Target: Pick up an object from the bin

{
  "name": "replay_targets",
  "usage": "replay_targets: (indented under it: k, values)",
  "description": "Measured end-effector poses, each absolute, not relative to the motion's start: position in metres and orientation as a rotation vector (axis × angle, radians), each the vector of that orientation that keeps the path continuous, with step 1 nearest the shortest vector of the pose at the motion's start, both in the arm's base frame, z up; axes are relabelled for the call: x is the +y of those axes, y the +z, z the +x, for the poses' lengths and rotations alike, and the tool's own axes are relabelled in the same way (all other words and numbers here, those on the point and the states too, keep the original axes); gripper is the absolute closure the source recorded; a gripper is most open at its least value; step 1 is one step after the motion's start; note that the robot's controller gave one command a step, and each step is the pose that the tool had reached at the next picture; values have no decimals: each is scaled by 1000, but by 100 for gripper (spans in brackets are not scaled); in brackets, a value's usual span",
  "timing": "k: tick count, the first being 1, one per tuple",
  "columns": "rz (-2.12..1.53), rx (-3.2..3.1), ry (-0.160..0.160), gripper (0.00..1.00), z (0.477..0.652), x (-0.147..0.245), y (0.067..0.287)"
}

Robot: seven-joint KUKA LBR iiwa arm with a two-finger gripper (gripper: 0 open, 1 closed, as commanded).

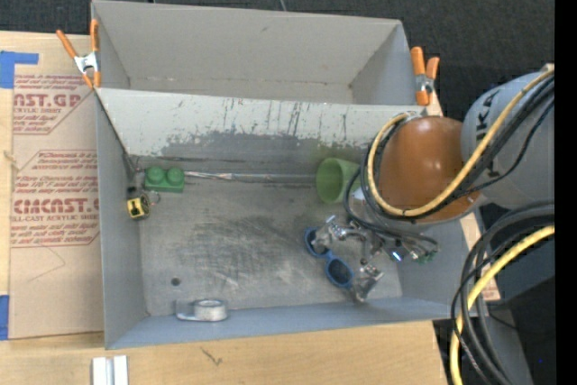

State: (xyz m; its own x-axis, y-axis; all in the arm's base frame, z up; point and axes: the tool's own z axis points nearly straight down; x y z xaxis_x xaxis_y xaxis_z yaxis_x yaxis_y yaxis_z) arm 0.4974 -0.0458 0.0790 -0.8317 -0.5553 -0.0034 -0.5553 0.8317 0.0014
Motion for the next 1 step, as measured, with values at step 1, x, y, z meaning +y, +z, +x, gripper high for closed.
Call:
replay_targets:
  k: [1]
  values:
    - [-909, 3002, 0, 100, 498, -47, 83]
